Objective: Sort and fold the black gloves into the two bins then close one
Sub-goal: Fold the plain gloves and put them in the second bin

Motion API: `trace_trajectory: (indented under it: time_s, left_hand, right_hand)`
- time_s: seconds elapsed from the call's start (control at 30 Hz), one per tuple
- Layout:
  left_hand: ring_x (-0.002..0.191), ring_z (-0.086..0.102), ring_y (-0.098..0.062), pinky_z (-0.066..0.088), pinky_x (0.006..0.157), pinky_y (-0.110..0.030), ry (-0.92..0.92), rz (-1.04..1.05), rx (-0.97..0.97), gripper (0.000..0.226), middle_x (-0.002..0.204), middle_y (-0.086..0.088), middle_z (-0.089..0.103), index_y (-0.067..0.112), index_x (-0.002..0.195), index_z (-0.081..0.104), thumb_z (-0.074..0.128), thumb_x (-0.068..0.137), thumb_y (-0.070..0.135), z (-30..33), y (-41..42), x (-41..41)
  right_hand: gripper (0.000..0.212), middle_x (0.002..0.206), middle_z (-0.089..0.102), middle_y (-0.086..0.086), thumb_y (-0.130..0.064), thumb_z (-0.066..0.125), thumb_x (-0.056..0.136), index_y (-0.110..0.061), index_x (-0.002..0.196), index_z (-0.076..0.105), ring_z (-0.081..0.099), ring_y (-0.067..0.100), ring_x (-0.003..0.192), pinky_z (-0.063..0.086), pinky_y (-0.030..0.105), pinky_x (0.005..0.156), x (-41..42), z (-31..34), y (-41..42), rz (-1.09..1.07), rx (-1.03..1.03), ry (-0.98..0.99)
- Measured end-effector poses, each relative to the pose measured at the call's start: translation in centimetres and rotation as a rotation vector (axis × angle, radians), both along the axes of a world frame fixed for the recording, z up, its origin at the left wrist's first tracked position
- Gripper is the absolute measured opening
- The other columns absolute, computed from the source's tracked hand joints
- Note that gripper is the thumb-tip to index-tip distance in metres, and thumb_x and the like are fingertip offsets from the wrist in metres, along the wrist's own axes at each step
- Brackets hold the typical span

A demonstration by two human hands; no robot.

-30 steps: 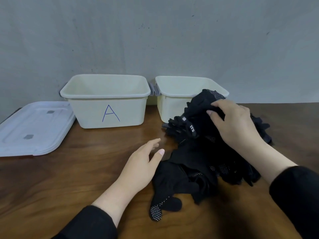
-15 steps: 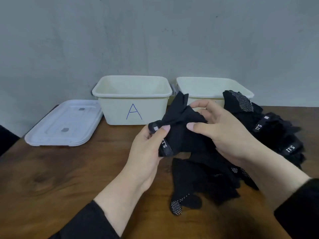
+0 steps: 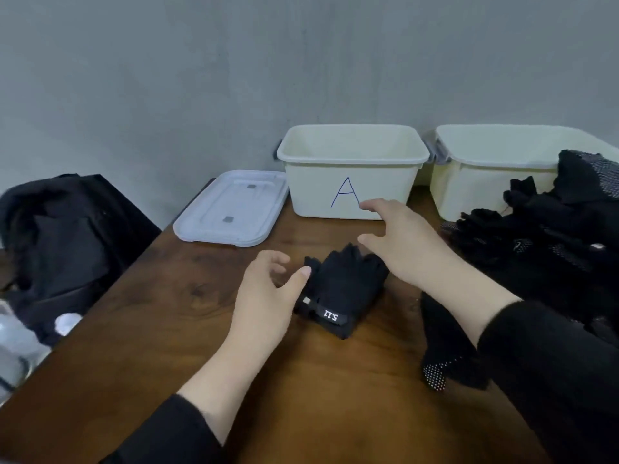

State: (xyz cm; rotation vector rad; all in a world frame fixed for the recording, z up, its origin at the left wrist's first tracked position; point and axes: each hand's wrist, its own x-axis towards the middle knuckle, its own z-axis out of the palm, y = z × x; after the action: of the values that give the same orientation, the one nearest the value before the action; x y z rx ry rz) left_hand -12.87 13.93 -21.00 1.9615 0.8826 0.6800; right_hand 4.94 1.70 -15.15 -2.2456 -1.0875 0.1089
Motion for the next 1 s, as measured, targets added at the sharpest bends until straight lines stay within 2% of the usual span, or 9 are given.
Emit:
trace_trajectory:
  time_s: [0.1, 0.17, 0.23, 0.33, 0.4, 0.5, 0.67, 0.83, 1.0]
  left_hand:
    - [0.115, 0.053, -0.006, 0.042, 0.096, -0.022, 0.168, -0.141, 0.420, 0.035, 0.128, 0.012, 0.056, 0.028, 0.133, 0.059, 0.059, 0.098, 0.035, -1.8, 0.9, -0.7]
    - [0.138, 0.042, -0.010, 0.031, 0.116, -0.032, 0.277, -0.340, 0.547, 0.042, 0.149, 0.008, 0.049, 0.026, 0.142, 0.057, 0.054, 0.101, 0.038, -2.5, 0.4, -0.2]
    - [0.149, 0.026, -0.009, 0.014, 0.122, -0.033, 0.409, -0.431, 0.586, 0.045, 0.160, 0.008, 0.037, 0.029, 0.147, 0.051, 0.045, 0.105, 0.044, -2.6, -0.4, 0.4]
    - [0.148, 0.026, -0.009, 0.017, 0.118, -0.036, 0.510, -0.396, 0.649, 0.052, 0.160, 0.012, 0.035, 0.036, 0.147, 0.050, 0.036, 0.101, 0.059, -2.5, -0.6, 0.9]
    - [0.143, 0.034, -0.013, 0.024, 0.114, -0.042, 0.555, -0.346, 0.726, 0.057, 0.156, 0.009, 0.041, 0.037, 0.143, 0.055, 0.032, 0.099, 0.065, -2.5, -0.8, 1.1]
    - [0.138, 0.044, -0.022, 0.033, 0.111, -0.050, 0.493, -0.330, 0.835, 0.064, 0.152, -0.001, 0.047, 0.031, 0.134, 0.063, 0.029, 0.093, 0.066, -2.3, -2.1, 1.8]
    - [0.155, 0.010, -0.010, 0.003, 0.126, -0.047, 0.626, -0.536, 0.768, 0.078, 0.167, 0.008, 0.020, 0.036, 0.155, 0.033, -0.001, 0.094, 0.070, -2.1, -5.0, 3.4]
    - [0.127, 0.057, -0.013, 0.032, 0.115, -0.041, 0.225, -0.477, 0.869, 0.061, 0.129, 0.007, 0.068, 0.025, 0.124, 0.071, 0.027, 0.100, 0.061, -1.9, -6.5, 3.9]
    - [0.125, 0.047, -0.005, 0.027, 0.111, -0.025, 0.154, -0.695, 0.813, 0.061, 0.137, 0.014, 0.060, 0.030, 0.142, 0.055, 0.036, 0.098, 0.068, -2.0, -9.0, 3.9]
  right_hand:
    - [0.023, 0.118, 0.058, -0.004, -0.029, 0.061, 0.099, -0.023, 0.121, 0.065, 0.058, 0.017, 0.103, 0.048, 0.034, 0.093, -2.3, -2.9, -1.1, 0.104, -0.059, -0.157]
    - [0.026, 0.123, 0.059, -0.006, -0.036, 0.056, 0.101, -0.025, 0.122, 0.066, 0.060, 0.017, 0.110, 0.046, 0.037, 0.100, -3.8, -4.8, -1.9, 0.198, -0.215, -0.211]
    - [0.036, 0.146, 0.052, -0.008, -0.037, 0.047, 0.106, -0.026, 0.137, 0.060, 0.050, 0.012, 0.133, 0.029, 0.036, 0.120, -4.5, -6.2, -2.6, 0.247, -0.345, -0.223]
    - [0.042, 0.160, 0.037, -0.011, -0.037, 0.041, 0.108, -0.026, 0.147, 0.051, 0.028, 0.003, 0.148, 0.004, 0.035, 0.127, -4.6, -5.9, -3.8, 0.251, -0.299, -0.169]
    - [0.041, 0.157, 0.041, -0.013, -0.039, 0.046, 0.106, -0.027, 0.145, 0.053, 0.032, 0.001, 0.146, 0.007, 0.033, 0.127, -4.4, -4.9, -5.7, 0.213, -0.222, -0.180]
    - [0.040, 0.141, 0.052, -0.018, -0.046, 0.050, 0.101, -0.031, 0.138, 0.058, 0.048, 0.005, 0.130, 0.029, 0.032, 0.119, -3.1, -3.1, -9.7, 0.107, -0.222, -0.313]
    - [0.062, 0.146, 0.040, -0.023, -0.063, 0.052, 0.094, -0.039, 0.150, 0.040, 0.040, 0.009, 0.135, 0.029, 0.031, 0.114, -0.4, -1.3, -15.8, 0.103, -0.683, -0.264]
    - [0.028, 0.124, 0.057, -0.019, -0.027, 0.066, 0.095, -0.031, 0.122, 0.067, 0.055, 0.012, 0.118, 0.046, 0.035, 0.102, 0.3, -4.6, -17.3, 0.043, -0.419, -0.284]
    - [0.015, 0.107, 0.065, -0.015, -0.021, 0.063, 0.097, -0.026, 0.109, 0.071, 0.060, 0.006, 0.102, 0.046, 0.022, 0.092, 0.4, -3.9, -16.9, -0.075, -0.162, -0.197]
